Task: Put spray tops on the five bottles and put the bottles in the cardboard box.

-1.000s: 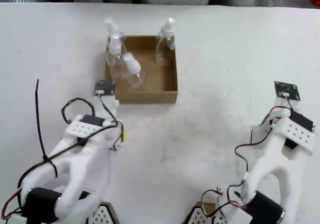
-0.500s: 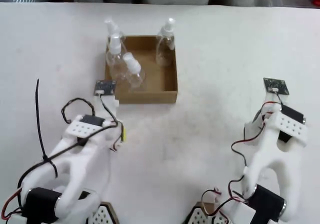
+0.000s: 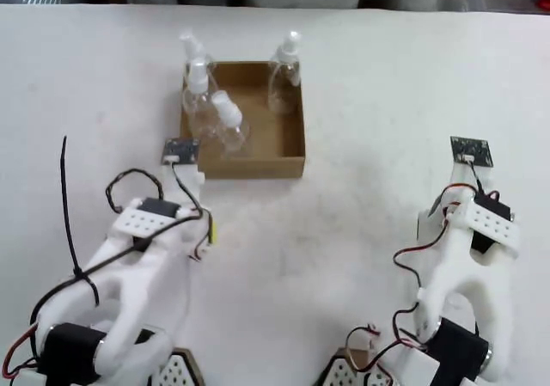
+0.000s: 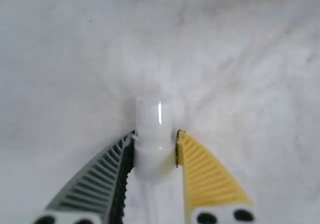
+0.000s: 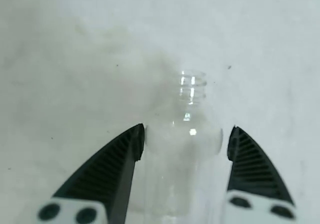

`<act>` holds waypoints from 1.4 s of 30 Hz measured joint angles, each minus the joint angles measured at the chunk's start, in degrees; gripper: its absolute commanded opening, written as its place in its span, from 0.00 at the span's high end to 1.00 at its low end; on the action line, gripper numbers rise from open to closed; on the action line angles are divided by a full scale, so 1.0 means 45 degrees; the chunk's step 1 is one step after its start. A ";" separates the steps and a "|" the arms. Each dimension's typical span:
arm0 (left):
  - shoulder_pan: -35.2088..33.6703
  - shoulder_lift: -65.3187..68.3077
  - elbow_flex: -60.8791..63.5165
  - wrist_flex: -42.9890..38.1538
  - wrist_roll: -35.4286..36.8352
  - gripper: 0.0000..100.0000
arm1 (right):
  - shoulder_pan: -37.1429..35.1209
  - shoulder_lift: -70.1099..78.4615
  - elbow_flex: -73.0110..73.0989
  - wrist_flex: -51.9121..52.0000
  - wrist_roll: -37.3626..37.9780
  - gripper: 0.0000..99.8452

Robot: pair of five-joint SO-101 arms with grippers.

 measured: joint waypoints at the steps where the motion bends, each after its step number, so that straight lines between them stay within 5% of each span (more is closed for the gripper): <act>1: 0.0039 0.0000 0.0000 0.0000 0.0000 0.98 | 0.0000 0.0000 0.0000 0.0000 -0.0059 0.77; 27: 0.0117 0.0000 0.0020 0.0000 0.0000 0.98 | -0.0195 0.3243 -0.0957 -0.0664 -0.0195 0.77; 42: 0.0117 0.0000 0.0020 0.0000 -0.0020 0.98 | -0.0215 0.1602 -0.1934 0.1387 0.1934 0.76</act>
